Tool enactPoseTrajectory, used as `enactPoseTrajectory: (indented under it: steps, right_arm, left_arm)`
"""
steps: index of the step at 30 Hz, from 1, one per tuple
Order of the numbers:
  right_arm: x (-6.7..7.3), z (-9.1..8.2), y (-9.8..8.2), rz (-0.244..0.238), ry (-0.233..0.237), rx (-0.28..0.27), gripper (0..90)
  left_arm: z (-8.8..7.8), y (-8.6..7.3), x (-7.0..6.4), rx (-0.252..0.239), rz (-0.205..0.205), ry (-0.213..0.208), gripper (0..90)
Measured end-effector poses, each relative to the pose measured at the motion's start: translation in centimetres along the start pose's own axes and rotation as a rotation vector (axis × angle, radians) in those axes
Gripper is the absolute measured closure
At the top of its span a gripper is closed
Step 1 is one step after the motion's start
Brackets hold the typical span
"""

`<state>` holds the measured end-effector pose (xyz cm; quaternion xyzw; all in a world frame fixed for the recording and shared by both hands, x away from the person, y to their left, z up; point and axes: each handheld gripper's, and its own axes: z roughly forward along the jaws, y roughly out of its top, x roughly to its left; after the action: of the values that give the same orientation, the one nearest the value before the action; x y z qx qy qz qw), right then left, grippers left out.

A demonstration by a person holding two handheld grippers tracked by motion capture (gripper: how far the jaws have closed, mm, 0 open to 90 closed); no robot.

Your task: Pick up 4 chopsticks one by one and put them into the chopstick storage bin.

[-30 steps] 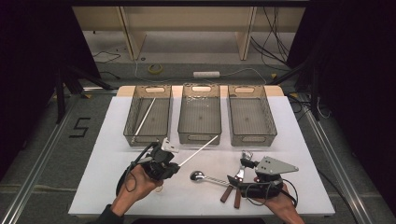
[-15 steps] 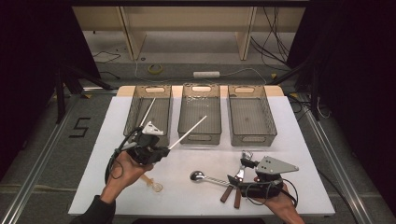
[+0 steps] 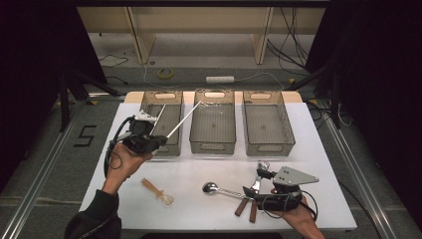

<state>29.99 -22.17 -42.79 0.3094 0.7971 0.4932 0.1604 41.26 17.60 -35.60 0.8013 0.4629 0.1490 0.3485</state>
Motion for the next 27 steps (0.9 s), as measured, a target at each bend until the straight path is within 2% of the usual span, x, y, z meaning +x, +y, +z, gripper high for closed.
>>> enactPoseTrajectory:
  steps: [11,14,27]
  right_arm:
    - [0.0,0.0,0.0,0.001,0.0,-0.002,26.5]
    - [0.0,0.0,0.0,0.001,0.001,-0.002,26.5]
    - [0.0,0.0,0.0,0.001,0.003,-0.002,26.5]
  left_arm:
    - [1.8,1.3,3.6,0.017,-0.068,0.064,84.0]
    - [2.2,1.4,4.5,0.03,-0.092,0.065,84.0]
    - [4.0,1.5,7.2,0.029,-0.157,0.101,83.9]
